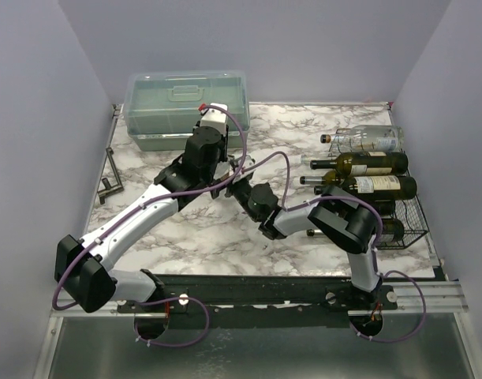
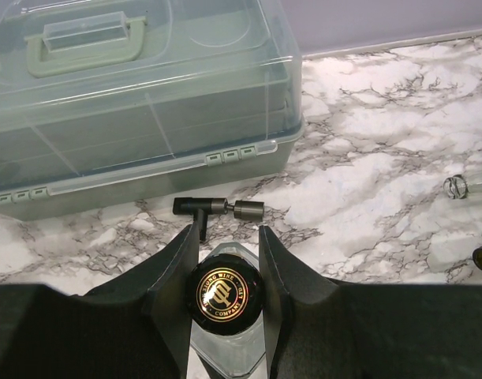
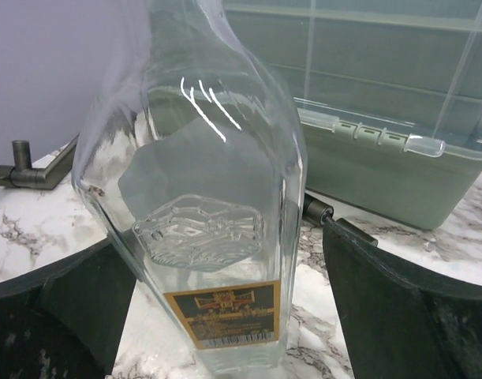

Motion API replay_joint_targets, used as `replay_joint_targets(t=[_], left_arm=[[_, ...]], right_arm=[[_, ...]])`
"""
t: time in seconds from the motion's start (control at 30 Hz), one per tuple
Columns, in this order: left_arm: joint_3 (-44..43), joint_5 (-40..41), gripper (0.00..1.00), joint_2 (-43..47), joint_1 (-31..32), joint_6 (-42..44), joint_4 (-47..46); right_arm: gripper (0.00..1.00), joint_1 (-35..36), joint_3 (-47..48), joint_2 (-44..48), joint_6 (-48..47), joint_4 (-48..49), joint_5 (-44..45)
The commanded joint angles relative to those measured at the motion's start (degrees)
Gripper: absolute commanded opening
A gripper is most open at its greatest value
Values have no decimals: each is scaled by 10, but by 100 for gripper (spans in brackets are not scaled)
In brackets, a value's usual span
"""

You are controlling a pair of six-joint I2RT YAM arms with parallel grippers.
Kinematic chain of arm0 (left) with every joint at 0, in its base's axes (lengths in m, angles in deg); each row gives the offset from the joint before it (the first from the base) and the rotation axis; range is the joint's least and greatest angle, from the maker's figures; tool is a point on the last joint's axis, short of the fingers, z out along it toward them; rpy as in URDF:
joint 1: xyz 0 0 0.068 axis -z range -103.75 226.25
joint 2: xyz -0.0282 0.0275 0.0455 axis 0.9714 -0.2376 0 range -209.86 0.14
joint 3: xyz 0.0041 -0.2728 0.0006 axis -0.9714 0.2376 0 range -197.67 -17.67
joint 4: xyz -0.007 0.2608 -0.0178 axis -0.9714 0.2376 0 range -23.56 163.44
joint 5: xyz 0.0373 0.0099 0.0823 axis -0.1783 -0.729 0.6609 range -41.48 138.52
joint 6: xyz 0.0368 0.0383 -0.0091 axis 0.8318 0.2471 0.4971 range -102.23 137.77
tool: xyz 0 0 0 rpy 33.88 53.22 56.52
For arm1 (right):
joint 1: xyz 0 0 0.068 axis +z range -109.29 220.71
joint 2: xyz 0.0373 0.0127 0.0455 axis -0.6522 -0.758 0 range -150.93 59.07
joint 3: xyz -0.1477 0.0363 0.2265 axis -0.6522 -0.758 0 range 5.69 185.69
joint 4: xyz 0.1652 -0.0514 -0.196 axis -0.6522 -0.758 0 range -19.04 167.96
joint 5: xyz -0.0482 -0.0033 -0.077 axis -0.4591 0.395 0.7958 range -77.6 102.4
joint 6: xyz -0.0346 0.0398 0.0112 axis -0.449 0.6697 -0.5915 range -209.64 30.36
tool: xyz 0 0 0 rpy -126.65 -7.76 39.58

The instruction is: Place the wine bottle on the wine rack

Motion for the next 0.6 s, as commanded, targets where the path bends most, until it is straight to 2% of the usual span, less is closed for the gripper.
replay_joint_targets(t=[0.0, 0.1, 0.3, 0.4, 0.5, 0.53, 0.57], left_arm=[[-2, 18, 0, 34, 10, 9, -71], [-1, 16, 0, 36, 12, 9, -71], [10, 5, 0, 47, 18, 13, -97], [11, 7, 0, 51, 20, 17, -99], [15, 9, 0, 58, 21, 23, -105], [19, 10, 4, 62, 21, 25, -109], [21, 10, 12, 66, 22, 28, -111]], right_arm=[[97, 0, 7, -21, -48, 87, -2], [92, -1, 14, -31, -62, 101, -3], [71, -1, 2, -50, -75, 184, -25], [54, -1, -7, -53, -81, 220, -38], [36, -1, -14, -41, -86, 213, -42], [28, -1, -16, -34, -89, 203, -42], [19, -1, -17, -28, -92, 191, -43]])
